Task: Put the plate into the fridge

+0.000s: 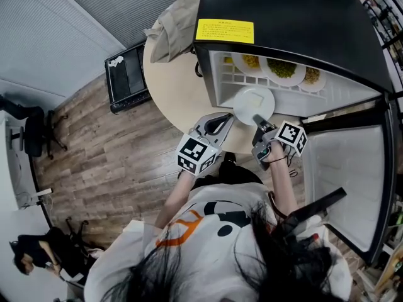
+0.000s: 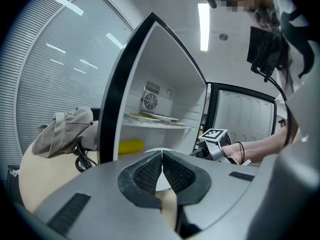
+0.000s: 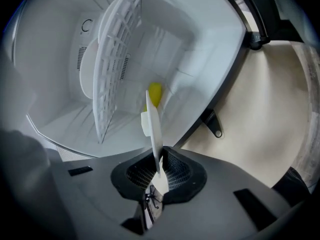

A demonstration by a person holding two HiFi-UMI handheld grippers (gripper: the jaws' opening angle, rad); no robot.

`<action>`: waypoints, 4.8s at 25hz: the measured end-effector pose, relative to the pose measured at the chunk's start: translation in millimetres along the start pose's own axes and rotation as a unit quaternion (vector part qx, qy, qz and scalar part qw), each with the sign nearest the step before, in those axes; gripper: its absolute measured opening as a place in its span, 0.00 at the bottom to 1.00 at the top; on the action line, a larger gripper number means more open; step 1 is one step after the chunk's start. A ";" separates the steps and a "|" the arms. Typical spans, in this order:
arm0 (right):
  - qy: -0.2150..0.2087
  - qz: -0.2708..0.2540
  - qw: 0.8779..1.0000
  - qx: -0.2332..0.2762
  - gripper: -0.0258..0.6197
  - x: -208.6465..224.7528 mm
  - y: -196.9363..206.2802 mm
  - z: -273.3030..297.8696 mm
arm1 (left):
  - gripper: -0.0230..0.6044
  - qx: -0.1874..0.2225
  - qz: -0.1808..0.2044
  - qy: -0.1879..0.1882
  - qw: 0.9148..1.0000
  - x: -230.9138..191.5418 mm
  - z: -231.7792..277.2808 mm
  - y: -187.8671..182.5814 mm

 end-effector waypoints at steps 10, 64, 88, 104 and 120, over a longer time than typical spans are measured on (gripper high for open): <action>0.008 0.011 1.000 -0.009 0.09 9.1 -23.7 37.2 | 0.05 -0.011 -0.002 -0.008 1.000 0.0 12.3 7.2; 0.121 -0.377 0.916 0.068 0.51 -58.7 -8.7 13.6 | 0.06 -0.003 0.001 -0.018 1.000 -1.5 -23.3 3.5; 0.000 -0.345 0.932 0.114 0.42 -74.1 111.0 -71.3 | 0.05 0.014 0.033 0.016 0.999 62.7 -116.2 23.2; 0.002 -0.339 0.930 0.144 0.11 -53.2 185.5 -142.5 | 0.06 0.014 0.028 0.036 0.999 119.9 -169.3 52.6; -0.010 -0.352 0.928 0.123 0.07 -51.6 190.6 -177.9 | 0.05 0.030 0.024 0.000 0.999 147.6 -177.9 40.4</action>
Point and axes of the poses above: the fingertips, and each gripper's own axes: z forward along the fingers, x to its right, y out of its underside, the point moved 8 cm from there along -z, backward along the fingers, and after that the axes turned 2 degrees about z, right-handed, at the moved point
